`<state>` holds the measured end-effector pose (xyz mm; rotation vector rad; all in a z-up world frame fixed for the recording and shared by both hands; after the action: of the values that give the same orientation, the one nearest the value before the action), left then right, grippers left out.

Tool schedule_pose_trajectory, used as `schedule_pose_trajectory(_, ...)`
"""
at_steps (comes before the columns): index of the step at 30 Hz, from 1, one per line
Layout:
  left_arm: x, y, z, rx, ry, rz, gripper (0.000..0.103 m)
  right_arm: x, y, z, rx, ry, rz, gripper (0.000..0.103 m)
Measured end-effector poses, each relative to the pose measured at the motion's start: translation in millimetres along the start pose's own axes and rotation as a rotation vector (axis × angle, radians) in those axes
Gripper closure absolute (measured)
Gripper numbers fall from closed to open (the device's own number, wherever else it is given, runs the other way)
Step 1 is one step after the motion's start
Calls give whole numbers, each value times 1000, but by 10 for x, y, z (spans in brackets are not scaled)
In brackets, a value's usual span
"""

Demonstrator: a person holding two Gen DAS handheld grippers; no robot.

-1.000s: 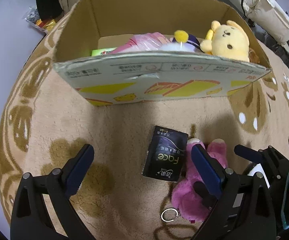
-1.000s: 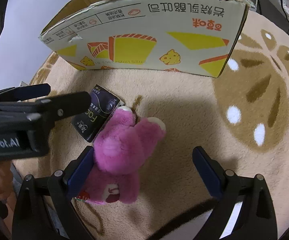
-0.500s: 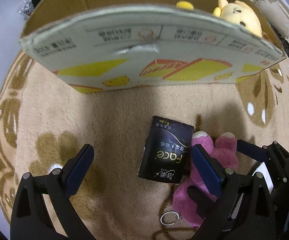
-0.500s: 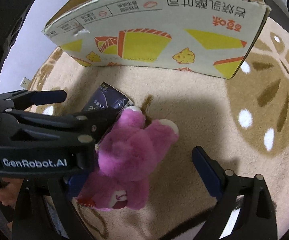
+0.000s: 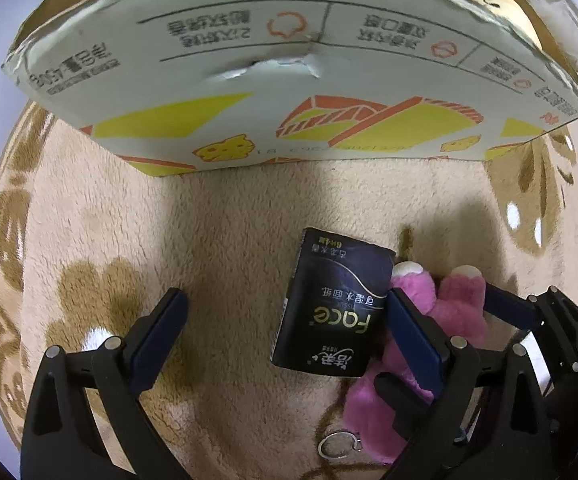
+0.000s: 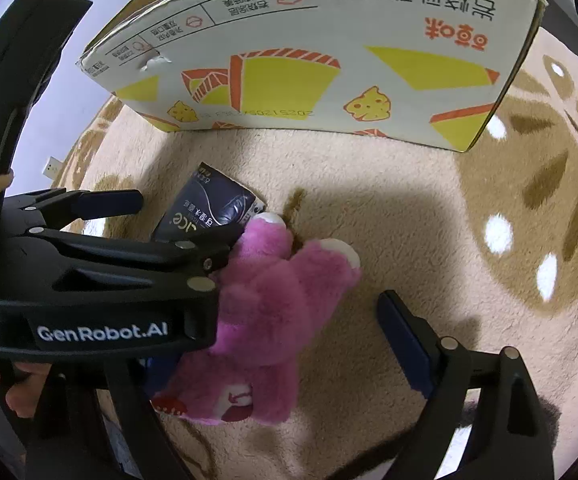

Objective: Organize soft objects
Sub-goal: 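Lower the left tool onto the black Face tissue pack while the right tool lowers onto the pink bear, then close the left tool on the tissue pack while the right tool grips the pink bear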

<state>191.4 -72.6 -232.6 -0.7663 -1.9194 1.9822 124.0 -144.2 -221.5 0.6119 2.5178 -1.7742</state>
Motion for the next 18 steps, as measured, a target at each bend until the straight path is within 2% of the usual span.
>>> schedule_pose_trajectory(4, 17, 35, 68, -20, 11, -9, 7, 3, -5, 6, 1, 0, 1, 8)
schedule_pose_trajectory(11, 19, 65, 99, -56, 23, -23, 19, -5, 4, -31, 16, 1, 8, 9)
schedule_pose_trajectory(13, 32, 57, 82, -62, 22, -23, 22, -14, 6, -22, 13, 5, 10, 12)
schedule_pose_trajectory(17, 56, 41, 33, -63, 8, -28, 30, -26, -31, -15, -8, 14, 24, 32)
schedule_pose_trajectory(18, 64, 32, 14, -64, 3, -27, 34, -26, -49, -9, -16, 13, 25, 34)
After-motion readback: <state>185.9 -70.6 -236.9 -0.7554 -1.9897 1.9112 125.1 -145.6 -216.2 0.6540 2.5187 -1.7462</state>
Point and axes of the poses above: each gripper's, at about its wrist camera, not at the fingertips, and y roughly the way its jaws point, z to its right, x to its underside, the point moved 3 cm from there along y, roughly the way its jaws point, and after that the axes turned 11 degrees about y, right-handed, at the moved point
